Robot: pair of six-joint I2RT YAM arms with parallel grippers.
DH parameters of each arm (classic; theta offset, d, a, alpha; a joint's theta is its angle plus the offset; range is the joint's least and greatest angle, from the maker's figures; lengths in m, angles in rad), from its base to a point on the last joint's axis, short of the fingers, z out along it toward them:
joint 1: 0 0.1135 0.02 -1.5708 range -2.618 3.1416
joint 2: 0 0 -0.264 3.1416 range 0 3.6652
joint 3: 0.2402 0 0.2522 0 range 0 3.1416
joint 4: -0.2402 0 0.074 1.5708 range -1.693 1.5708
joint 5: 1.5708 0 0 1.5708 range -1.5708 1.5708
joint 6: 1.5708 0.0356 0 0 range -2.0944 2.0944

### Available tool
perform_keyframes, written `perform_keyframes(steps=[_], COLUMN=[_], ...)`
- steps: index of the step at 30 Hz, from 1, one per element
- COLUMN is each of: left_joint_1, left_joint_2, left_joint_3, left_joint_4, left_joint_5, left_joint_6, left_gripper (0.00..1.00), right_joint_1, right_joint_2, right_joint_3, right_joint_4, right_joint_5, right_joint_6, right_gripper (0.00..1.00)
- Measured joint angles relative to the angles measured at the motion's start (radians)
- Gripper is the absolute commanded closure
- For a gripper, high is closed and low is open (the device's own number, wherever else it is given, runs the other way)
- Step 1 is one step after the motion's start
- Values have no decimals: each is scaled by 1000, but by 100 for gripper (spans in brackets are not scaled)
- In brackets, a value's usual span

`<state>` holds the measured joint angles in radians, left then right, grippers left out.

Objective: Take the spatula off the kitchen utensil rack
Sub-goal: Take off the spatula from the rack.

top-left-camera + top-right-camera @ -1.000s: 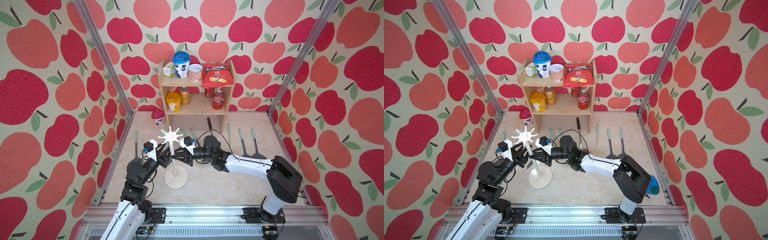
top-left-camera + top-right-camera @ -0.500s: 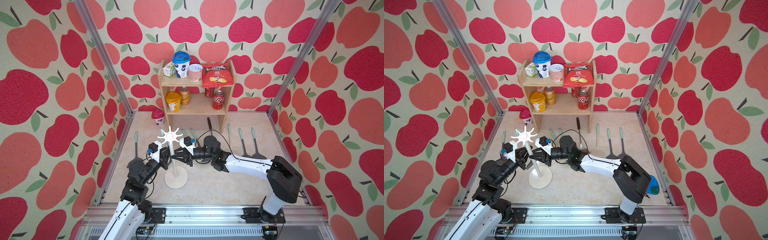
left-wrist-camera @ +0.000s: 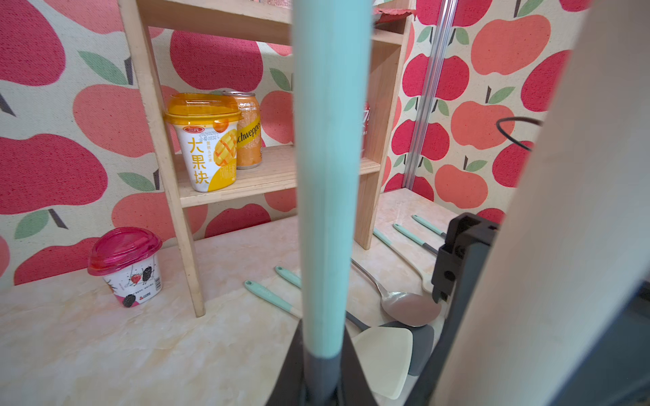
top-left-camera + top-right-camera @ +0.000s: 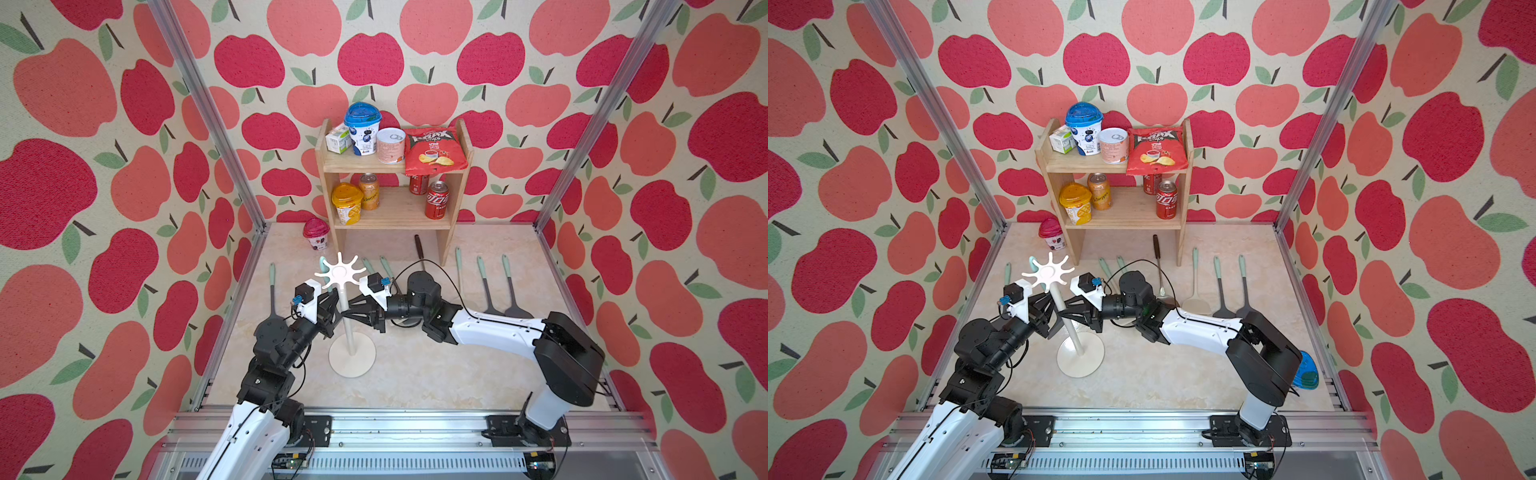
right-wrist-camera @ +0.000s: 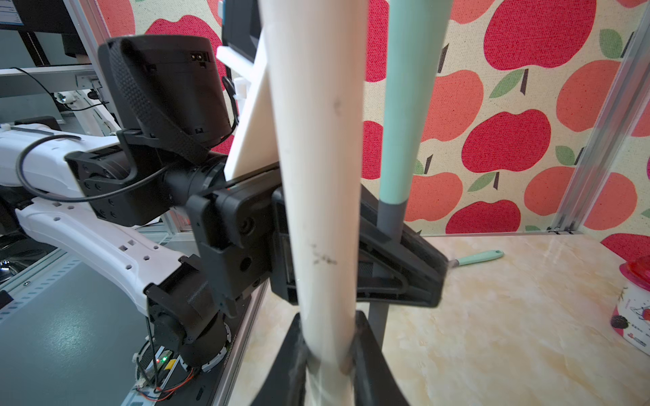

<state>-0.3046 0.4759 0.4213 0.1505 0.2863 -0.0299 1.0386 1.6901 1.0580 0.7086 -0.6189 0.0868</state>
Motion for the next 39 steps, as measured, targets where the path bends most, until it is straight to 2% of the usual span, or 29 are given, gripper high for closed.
perform_keyframes(steps=[6,23,39], left_joint_1=[0,0,0], left_joint_2=[5,54,213], left_joint_3=[26,77,275], left_joint_4=[-6,-70,-219], left_joint_5=[-71,-184,-330], left_joint_6=[-1,-5,-31], left_gripper=[100,100,100], right_joint_1=[0,0,1], right_joint_2=[0,0,0], right_joint_3=[0,0,0], right_joint_4=[0,0,0], right_joint_5=[0,4,13], right_joint_6=[0,0,0], right_gripper=[100,100,100])
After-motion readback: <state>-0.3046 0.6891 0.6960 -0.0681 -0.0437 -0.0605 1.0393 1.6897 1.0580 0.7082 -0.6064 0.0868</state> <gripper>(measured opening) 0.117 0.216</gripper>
